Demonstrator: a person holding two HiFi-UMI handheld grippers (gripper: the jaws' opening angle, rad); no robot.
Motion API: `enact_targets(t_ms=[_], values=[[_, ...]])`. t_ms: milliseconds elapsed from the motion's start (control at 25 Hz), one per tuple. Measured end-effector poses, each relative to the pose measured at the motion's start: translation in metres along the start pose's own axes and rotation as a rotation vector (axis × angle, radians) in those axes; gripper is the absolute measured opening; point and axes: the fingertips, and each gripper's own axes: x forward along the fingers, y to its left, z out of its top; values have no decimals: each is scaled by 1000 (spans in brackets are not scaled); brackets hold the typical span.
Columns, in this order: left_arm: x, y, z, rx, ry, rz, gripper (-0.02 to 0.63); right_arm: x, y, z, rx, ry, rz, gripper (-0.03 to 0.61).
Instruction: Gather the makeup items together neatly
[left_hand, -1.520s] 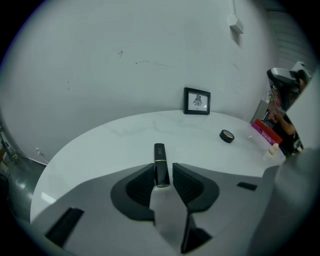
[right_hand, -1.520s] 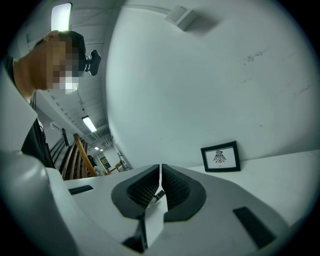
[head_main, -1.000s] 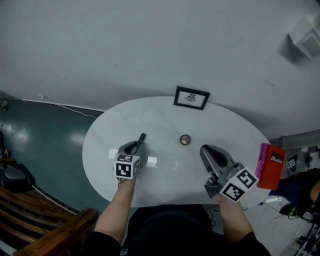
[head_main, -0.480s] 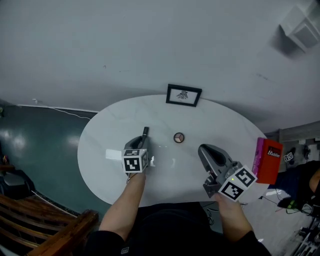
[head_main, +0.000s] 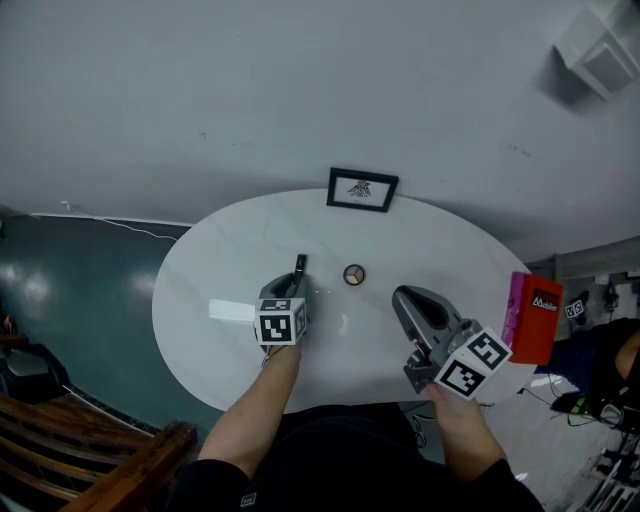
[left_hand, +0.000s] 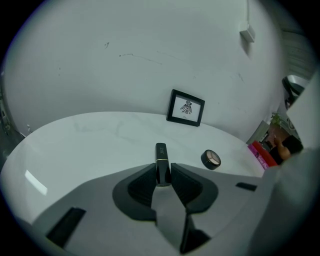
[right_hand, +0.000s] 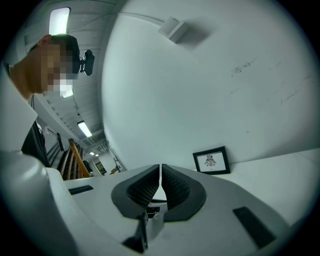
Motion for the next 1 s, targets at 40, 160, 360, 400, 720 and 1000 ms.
enact_targets(t_ms=[40,160,360,400,720,1000], values=[[1,-2,-1,6,4,-6,98,0,0,0,-1,1,1,37],[5,-5,-6,25,35,-16,135,2,1,0,0,5,5,37],[1,-6,-7,44,40,-9,167,5,6,-1,-5,9,19,37],[0,-7,-5,49,33,-14,167,5,6,0,-6,10,20,37],[-6,-12,-6,40,14,-63,92,10,10,-3,-12,19,35,37],[-9,-13,-13,46,23,-56,98,19,2,-16,-70,64,41,38]])
